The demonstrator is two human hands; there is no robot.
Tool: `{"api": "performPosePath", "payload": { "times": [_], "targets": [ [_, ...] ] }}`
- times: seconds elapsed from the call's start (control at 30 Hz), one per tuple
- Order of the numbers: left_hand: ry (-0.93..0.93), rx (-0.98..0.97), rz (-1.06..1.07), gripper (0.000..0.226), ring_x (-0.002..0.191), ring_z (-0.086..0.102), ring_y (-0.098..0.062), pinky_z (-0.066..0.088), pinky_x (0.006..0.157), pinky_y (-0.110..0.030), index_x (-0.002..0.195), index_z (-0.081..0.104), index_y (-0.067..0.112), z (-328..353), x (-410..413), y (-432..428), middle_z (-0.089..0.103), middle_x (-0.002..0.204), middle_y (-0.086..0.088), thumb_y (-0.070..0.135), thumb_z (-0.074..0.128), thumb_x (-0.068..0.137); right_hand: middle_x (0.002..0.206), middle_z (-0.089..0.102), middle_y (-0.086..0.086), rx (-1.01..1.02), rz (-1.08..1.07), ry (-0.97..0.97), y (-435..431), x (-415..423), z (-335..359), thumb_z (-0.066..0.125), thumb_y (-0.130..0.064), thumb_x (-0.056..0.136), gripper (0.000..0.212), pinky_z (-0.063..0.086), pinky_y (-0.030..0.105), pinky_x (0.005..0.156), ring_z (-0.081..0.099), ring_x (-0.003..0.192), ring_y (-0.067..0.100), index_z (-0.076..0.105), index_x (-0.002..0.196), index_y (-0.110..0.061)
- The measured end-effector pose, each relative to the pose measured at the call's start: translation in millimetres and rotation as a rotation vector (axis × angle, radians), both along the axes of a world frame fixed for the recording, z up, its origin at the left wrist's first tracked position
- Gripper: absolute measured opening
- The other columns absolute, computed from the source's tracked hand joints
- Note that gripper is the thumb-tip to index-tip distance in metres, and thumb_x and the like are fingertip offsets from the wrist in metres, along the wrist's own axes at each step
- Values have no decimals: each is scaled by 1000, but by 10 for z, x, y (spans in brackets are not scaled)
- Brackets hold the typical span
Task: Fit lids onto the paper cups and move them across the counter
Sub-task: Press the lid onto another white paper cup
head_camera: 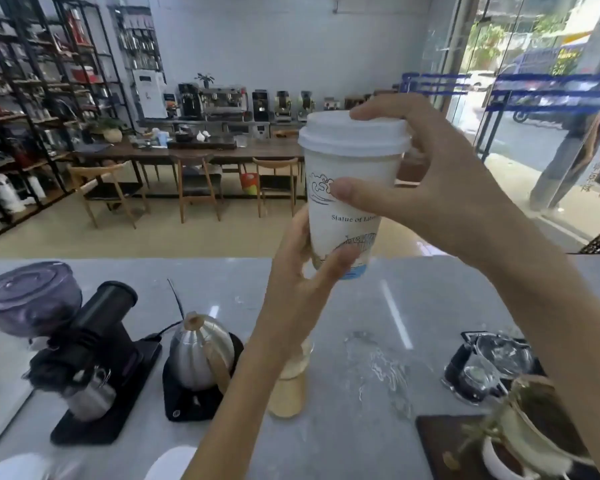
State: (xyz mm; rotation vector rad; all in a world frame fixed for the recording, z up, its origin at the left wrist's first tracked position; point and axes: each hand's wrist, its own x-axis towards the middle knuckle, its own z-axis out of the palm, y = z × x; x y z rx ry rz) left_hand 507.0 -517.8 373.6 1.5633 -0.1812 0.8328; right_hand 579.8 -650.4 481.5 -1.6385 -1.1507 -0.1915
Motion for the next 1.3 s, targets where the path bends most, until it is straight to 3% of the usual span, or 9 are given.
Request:
{"api": "performPosePath", "payload": {
  "times": [0.17, 0.27, 0.43, 0.53, 0.77, 0.83, 0.93, 1.1, 1.3],
  "targets": [
    [378, 74, 19, 64, 108, 59, 0, 47, 82, -7, 130, 46, 37, -995, -367, -212, 61, 116, 26, 41, 80, 76, 132, 50, -24, -63, 78, 172, -307, -191, -1217, 86, -28, 73, 66, 56, 21, 83, 62, 110, 8, 50, 128, -36],
    [542, 0, -5, 69, 113, 56, 6, 50, 83, -10, 127, 40, 57, -1584, -587, -389, 55, 119, 37, 32, 81, 78, 141, 47, -15, -127, 98, 380, -490, -370, -2045, 86, -23, 74, 76, 51, 34, 99, 51, 128, 15, 45, 136, -37],
    [776, -66, 29, 64, 118, 57, 1, 50, 97, -28, 134, 47, 29, -2602, -1049, -799, 59, 131, 7, 13, 79, 82, 150, 34, -20, -317, 57, 460, -826, -882, -3344, 85, -23, 74, 95, 37, 38, 112, 33, 140, 9, 28, 147, -47],
    [898, -152, 16, 55, 110, 60, 0, 50, 85, -13, 127, 51, 24, -2983, -1306, -933, 61, 128, -3, 0, 75, 84, 151, 32, -27, -354, 26, 610, -1002, -1096, -3817, 88, -11, 72, 109, 35, 46, 114, 32, 142, 3, 22, 146, -56],
    [928, -125, 100, 57, 120, 60, -15, 55, 94, -28, 134, 56, 11, -3243, -1036, -901, 62, 132, -8, -4, 74, 82, 147, 32, -37, -346, -37, 676, -883, -935, -3923, 86, -19, 69, 106, 34, 40, 115, 33, 140, -1, 21, 148, -45],
    [881, -135, 138, 59, 120, 58, -4, 48, 96, -17, 135, 56, 14, -3281, -903, -842, 62, 133, -1, 6, 79, 81, 149, 33, -29, -335, -45, 692, -804, -853, -3903, 88, -13, 71, 105, 33, 43, 115, 33, 140, 3, 21, 147, -40],
    [881, -156, 148, 66, 129, 55, -8, 46, 106, -28, 140, 53, 18, -3363, -799, -795, 60, 138, 3, 18, 80, 79, 148, 36, -3, -372, -50, 680, -717, -766, -3932, 86, -2, 71, 102, 32, 47, 116, 36, 137, 13, 23, 145, -31],
    [932, -69, 137, 63, 123, 47, 19, 38, 99, -4, 137, 45, 39, -3573, -805, -759, 54, 137, 18, 17, 75, 85, 144, 40, 5, -367, -69, 666, -677, -750, -4091, 84, 3, 71, 96, 34, 46, 114, 39, 134, 18, 27, 143, -26],
    [931, -46, 60, 66, 135, 47, -8, 40, 107, -16, 147, 42, 16, -3658, -787, -733, 51, 148, 1, 17, 73, 89, 145, 32, -16, -394, -51, 650, -690, -721, -4210, 83, -10, 74, 97, 30, 36, 113, 34, 133, -4, 22, 141, -45]
  ]
}}
